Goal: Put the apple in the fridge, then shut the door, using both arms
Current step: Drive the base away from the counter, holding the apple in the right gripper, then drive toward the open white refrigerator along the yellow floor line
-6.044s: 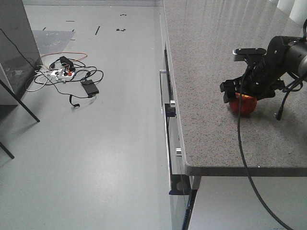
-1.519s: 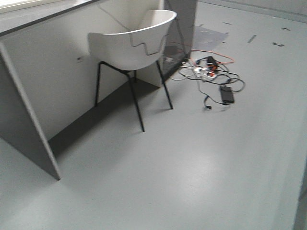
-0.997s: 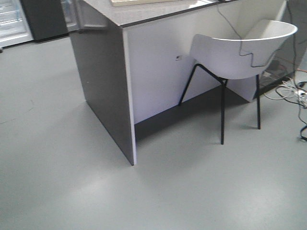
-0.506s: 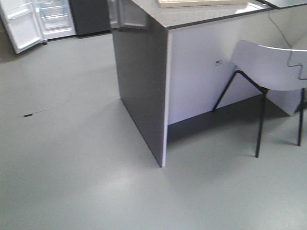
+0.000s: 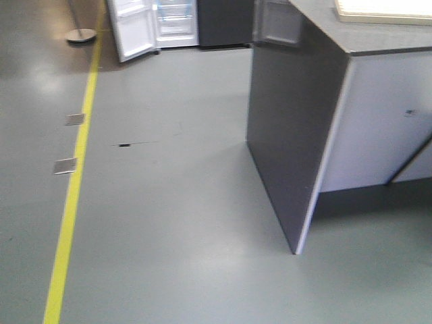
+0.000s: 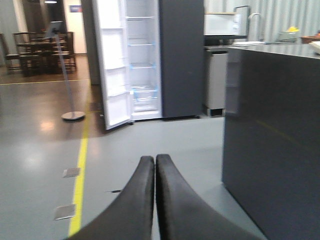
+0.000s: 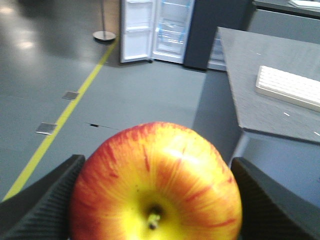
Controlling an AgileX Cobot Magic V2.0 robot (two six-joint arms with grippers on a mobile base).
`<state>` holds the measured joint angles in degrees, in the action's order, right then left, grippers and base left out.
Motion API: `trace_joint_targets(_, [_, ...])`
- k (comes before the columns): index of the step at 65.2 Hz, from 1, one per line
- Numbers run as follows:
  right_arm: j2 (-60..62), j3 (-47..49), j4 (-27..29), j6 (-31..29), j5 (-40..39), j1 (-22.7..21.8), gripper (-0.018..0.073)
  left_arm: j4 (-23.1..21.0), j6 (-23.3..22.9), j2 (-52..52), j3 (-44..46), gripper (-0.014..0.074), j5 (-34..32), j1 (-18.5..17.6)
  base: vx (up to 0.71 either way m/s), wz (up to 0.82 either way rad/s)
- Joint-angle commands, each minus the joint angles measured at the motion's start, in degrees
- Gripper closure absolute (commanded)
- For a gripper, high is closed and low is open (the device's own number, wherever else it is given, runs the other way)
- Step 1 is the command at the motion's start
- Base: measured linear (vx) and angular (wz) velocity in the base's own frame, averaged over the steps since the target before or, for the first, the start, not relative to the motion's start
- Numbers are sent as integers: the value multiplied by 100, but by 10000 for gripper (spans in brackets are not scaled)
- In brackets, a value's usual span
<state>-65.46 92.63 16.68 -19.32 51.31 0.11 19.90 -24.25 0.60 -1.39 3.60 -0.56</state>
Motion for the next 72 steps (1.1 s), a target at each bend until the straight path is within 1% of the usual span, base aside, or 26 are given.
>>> trace_joint_targets(1, [93,134,99,-48,-512,-17,455,3,-12,89,102,603,-360,8,9,51])
trace_joint_targets(37, [93,134,99,-48,-512,-17,455,3,-12,89,102,603,-360,8,11,43])
trace_joint_targets(72, [93,134,99,-48,-512,-17,455,3,-12,89,102,603,-360,8,12,18])
